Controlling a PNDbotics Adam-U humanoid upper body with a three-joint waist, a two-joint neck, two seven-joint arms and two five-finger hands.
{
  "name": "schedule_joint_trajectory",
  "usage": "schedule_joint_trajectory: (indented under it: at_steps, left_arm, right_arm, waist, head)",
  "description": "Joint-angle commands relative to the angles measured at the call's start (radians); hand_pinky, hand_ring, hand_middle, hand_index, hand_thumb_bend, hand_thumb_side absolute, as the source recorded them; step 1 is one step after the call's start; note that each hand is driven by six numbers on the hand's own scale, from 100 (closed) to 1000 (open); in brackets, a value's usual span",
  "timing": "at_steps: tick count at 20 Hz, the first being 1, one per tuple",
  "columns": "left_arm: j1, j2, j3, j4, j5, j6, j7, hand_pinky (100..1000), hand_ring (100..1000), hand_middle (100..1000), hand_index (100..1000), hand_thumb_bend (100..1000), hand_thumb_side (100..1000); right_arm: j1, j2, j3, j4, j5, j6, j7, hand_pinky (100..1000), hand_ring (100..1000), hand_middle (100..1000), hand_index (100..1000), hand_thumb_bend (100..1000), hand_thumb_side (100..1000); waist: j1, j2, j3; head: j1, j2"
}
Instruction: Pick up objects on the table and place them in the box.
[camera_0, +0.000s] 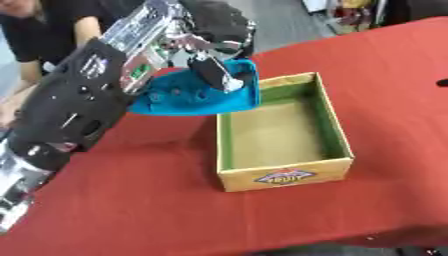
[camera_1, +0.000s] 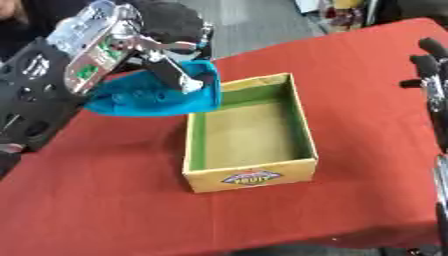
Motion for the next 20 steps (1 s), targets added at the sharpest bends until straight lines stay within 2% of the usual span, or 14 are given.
schedule_joint_trajectory:
  at_steps: [1, 20]
  left_arm:
    - [-0.034, -0.010, 0.002, 0.006, -0.013, -0.014, 0.001, 100, 100, 100, 102, 100, 524]
    - [-0.072, -0.111, -0.011, 0.046, -0.082, -0.052, 0.025, 100, 100, 100, 105, 100, 523]
  right_arm:
    - [-0.022, -0.004, 0.003, -0.023, -0.001, -0.002, 0.003, 676, 906, 965, 1000, 447, 1000]
    - [-0.032, 0.009, -0.002, -0.037, 0.002, -0.001, -0.003, 676, 906, 964, 1000, 443, 1000]
  waist:
    - [-0.007, -0.011, -0.002]
    - [-0.005, -0.006, -0.020]
  head:
    - [0.012, -0.011]
    - [0.021, -0.022]
